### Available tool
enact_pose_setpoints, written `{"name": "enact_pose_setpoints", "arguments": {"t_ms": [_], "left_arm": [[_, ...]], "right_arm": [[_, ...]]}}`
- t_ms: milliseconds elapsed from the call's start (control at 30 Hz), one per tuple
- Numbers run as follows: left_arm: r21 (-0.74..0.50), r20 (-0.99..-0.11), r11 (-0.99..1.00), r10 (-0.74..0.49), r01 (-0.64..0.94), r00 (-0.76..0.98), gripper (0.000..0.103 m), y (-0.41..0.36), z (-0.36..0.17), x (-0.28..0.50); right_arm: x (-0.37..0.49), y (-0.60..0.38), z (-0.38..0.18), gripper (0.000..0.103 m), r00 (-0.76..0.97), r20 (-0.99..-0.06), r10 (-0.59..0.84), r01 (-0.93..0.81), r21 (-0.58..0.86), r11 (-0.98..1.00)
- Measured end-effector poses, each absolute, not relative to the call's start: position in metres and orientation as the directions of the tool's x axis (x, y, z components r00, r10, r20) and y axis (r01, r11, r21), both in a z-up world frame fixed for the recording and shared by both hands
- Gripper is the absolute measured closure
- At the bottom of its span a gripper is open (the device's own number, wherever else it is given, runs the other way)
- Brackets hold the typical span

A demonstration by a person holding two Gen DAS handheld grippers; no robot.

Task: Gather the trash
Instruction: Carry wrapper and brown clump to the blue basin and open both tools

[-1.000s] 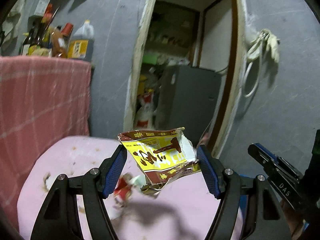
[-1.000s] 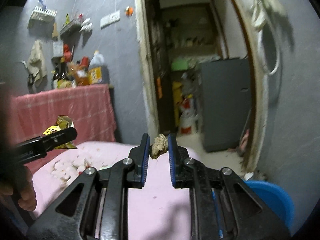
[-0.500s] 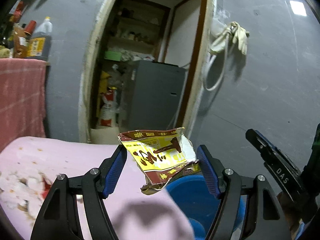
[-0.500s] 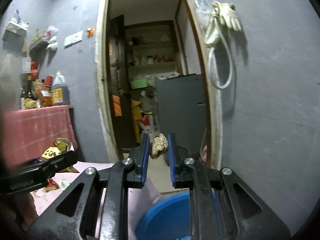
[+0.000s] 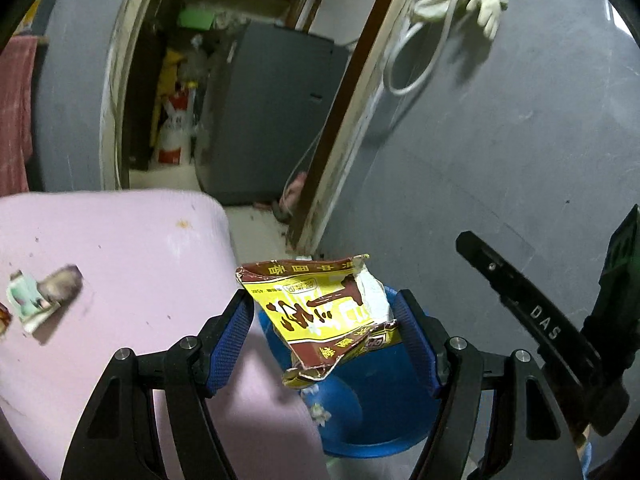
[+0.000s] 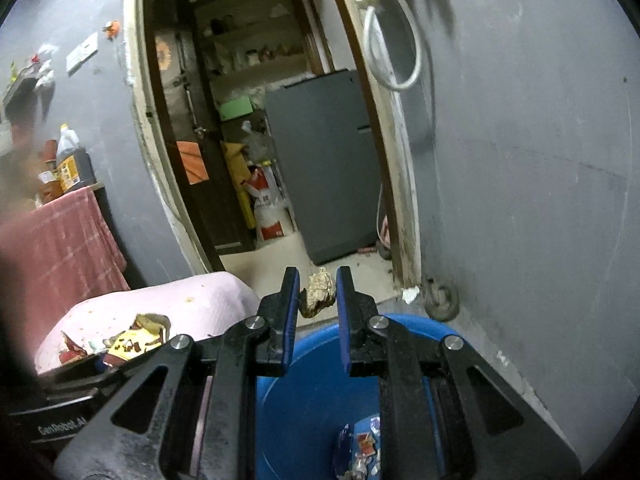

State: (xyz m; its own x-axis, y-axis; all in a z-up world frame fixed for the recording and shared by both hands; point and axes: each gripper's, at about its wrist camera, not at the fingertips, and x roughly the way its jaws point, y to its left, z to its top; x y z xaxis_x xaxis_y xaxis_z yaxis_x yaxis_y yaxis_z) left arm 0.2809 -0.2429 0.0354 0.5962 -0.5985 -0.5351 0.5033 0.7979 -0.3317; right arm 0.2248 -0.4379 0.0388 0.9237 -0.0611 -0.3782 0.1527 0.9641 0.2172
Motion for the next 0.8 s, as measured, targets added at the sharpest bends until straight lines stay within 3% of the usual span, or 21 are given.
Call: {"name": "enact_pose_setpoints", "arguments": {"t_ms": [300, 800], "left_arm": [[-0.367, -0.602, 0.791, -0.603, 0.489, 0.523, 0.035, -0.256, 0.016, 0.297], [-0.4, -0.599, 0.775, -0.625, 0.489, 0.501, 0.033, -0.257, 0.015, 0.302]], "right_arm": [[0.235, -0.453, 0.026, 0.085, 0.892, -0.449, -0.057, 0.186, 0.248, 0.951], [0.237, -0.46, 0.024, 0.081, 0.878, -0.473, -0.074, 0.223, 0.265, 0.938]]}}
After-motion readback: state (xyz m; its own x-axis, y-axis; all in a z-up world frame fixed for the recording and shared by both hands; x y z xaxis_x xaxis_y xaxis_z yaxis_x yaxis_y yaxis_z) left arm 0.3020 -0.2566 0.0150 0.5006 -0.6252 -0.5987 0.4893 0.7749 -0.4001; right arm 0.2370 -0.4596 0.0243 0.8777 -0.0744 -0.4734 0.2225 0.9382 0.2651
